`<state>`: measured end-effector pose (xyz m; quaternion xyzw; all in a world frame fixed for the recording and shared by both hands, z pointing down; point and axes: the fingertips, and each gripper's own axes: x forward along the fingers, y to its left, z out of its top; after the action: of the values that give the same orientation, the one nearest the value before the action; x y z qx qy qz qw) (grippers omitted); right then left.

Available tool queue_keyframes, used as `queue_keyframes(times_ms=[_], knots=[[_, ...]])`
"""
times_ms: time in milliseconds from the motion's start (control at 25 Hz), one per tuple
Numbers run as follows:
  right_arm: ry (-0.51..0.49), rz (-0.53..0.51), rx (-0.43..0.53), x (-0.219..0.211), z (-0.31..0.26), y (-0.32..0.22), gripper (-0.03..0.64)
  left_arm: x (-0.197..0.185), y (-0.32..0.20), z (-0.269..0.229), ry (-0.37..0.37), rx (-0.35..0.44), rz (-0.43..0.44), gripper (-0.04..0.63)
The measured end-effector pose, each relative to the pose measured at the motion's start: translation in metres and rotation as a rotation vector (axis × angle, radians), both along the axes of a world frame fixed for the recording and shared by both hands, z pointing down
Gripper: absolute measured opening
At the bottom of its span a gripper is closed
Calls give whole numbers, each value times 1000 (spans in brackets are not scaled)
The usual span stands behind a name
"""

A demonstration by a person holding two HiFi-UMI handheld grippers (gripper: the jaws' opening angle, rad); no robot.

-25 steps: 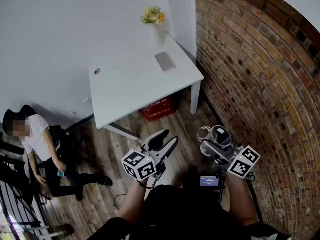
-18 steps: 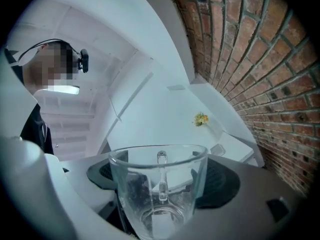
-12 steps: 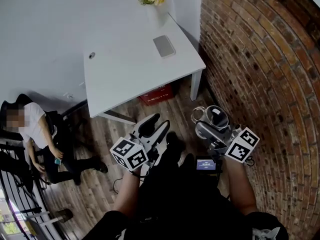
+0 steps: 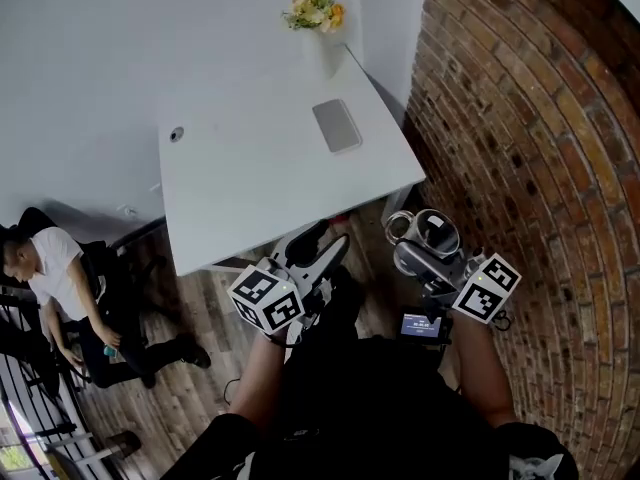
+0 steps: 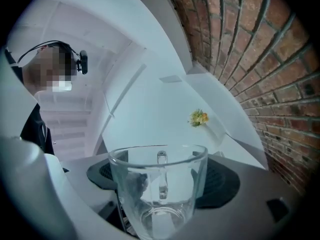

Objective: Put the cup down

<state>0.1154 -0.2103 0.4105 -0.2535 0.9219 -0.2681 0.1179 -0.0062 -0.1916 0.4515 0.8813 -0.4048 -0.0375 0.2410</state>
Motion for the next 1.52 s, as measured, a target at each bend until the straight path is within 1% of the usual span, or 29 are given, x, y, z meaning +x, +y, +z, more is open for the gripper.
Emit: queue_keyframes(times_ms=[240,320,520,600,720,800,880,920,960,1080,1160,1280,1360,1520], knots=[[2,-16,6,-49,-15,-78,430,-37,-70,-9,-15,11,23,204],[9,-29,8,-67,-17,-99,430,-50,-88,-11,-9,15,26,204],[20,-54,4,-103,-18,-132,430,-76,-115,-13,21,25,40,202],[27,-58,-2,-110,-16,-139,430,-79,-122,-13,30,29,50,187],[40,-57,-15,-116,-12,-149,430,-82,-130,-12,30,31,52,147],[46,-54,-25,-118,-9,-153,430,-86,-136,-10,43,27,30,102],[50,-55,-29,-117,-6,-158,430,-90,-143,-9,57,20,4,74],[53,-56,-30,-116,-5,-160,430,-91,-146,-8,57,18,-7,31],[55,-59,-32,-115,-3,-162,430,-92,-148,-7,54,17,-18,12],[72,-68,-31,-113,2,-170,430,-96,-154,-5,44,15,-46,9],[94,-76,-11,-113,2,-179,430,-98,-160,-6,31,17,-62,8],[128,-94,24,-116,3,-189,430,-97,-169,-4,-17,13,-82,8],[143,-116,33,-119,7,-192,430,-91,-172,-5,-33,20,-76,8],[147,-144,34,-119,12,-200,430,-77,-176,-10,-31,40,-52,8]])
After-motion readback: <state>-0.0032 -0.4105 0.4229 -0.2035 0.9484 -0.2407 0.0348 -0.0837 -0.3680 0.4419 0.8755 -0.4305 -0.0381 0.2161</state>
